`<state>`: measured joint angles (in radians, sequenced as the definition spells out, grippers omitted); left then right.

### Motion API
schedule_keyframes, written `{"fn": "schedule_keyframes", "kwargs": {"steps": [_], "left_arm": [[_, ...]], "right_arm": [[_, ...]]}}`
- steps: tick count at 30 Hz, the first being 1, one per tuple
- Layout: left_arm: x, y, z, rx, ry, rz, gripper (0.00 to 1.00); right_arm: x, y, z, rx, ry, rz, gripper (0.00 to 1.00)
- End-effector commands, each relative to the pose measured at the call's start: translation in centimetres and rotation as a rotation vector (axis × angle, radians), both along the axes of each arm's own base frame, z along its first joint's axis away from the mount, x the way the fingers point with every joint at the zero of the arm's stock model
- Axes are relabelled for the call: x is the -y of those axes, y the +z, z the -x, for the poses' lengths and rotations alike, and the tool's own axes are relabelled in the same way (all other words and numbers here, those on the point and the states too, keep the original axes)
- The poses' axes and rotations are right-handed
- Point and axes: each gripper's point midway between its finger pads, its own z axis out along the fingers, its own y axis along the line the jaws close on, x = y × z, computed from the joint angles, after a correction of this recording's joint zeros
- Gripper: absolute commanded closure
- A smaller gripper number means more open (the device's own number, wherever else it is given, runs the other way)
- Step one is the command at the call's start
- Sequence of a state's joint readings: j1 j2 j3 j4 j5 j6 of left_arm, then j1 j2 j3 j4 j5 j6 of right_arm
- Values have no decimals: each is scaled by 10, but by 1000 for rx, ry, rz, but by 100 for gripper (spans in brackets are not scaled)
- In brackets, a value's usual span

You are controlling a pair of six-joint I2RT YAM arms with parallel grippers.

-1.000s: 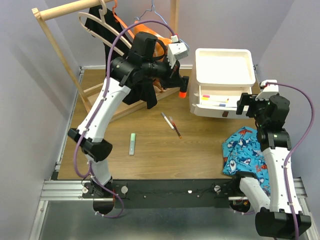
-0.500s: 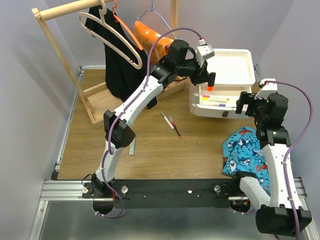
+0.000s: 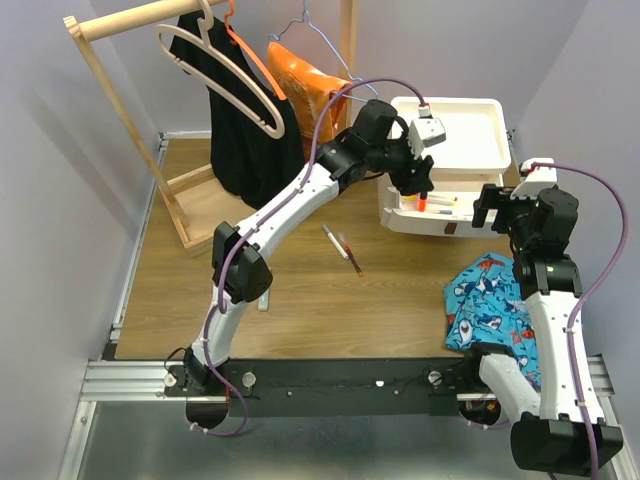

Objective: Sort the stationery into containers
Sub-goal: Place the pen in the drawer, then pick up the pen from the center of the board.

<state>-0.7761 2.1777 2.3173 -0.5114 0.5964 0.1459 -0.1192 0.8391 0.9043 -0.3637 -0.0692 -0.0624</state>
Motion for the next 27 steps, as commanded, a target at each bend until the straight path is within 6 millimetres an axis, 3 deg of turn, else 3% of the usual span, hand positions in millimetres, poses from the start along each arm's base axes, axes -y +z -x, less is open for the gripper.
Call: {"fn": "schedule_keyframes", "kwargs": {"steps": [1, 2, 4, 6, 7, 9, 11, 13, 14, 16, 18, 22, 27], "left_arm": [[-42, 81, 9, 117, 85, 83, 33], [-57, 83, 2, 119, 150, 69, 32], [-86, 80, 7, 71, 232, 48, 32], [-119, 69, -2, 38, 372, 10, 31], [-139, 58, 7, 12, 419, -21, 31], [-175, 30, 5, -23, 556, -120, 26], [-210, -15, 17, -71, 622, -308, 26], [-243, -50, 10, -139, 739, -468, 24], [-262, -75, 28, -260, 761, -583, 24], [-276, -110, 45, -385, 756, -659, 24], [-283, -126, 56, -476, 780, -662, 23], [-305, -176, 94, -628, 829, -772, 22], [-333, -204, 116, -707, 942, -853, 16]], "right_arm": [[2, 10, 0, 32, -13, -7, 1], [2, 9, 0, 30, -13, -5, 1], [3, 8, 1, 31, -16, -1, 1], [4, 4, 2, 27, -22, 0, 1], [4, 2, 3, 22, -23, -3, 1], [2, -4, 4, 16, -17, -7, 0], [1, -6, 3, 18, -15, -14, 0], [1, -10, 2, 19, -10, -21, 0], [0, -10, 1, 21, -7, -25, 0], [-2, -12, 0, 18, 2, -32, 0], [-3, -12, -1, 17, 7, -34, 0], [-3, -12, -1, 3, 10, -30, 0], [-1, -11, 1, -4, 2, -24, 0]]}}
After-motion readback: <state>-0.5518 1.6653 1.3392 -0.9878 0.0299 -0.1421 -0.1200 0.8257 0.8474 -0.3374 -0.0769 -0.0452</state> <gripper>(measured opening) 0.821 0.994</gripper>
